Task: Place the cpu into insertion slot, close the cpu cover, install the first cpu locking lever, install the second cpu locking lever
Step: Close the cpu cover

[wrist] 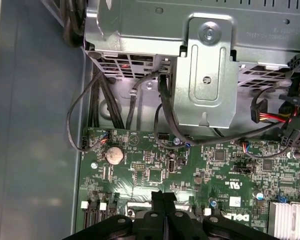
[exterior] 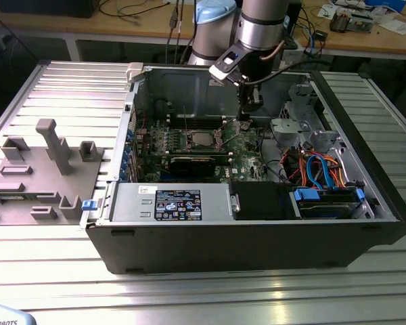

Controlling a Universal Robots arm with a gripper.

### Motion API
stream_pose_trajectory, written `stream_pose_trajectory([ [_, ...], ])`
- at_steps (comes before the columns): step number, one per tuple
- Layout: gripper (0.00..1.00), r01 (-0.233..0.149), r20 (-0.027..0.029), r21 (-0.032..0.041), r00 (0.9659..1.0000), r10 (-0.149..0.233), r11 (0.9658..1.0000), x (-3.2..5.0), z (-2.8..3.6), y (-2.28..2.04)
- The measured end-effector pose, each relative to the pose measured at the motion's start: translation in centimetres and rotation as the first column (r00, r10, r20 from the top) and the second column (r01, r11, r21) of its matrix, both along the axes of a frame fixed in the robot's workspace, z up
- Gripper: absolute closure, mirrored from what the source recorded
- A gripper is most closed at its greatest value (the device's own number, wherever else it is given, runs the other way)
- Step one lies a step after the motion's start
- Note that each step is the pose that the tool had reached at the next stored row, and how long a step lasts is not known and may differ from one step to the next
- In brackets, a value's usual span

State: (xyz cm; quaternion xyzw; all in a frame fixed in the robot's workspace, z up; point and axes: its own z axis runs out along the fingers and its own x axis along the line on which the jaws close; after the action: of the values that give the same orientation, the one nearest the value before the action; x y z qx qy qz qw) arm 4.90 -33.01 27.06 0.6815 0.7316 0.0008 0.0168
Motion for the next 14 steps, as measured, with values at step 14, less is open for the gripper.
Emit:
stream_pose_trajectory([
  [14,0.89,0.0,-0.0023,0.0001,1.0,0.0,1.0,1.06,-1.11,0.53],
])
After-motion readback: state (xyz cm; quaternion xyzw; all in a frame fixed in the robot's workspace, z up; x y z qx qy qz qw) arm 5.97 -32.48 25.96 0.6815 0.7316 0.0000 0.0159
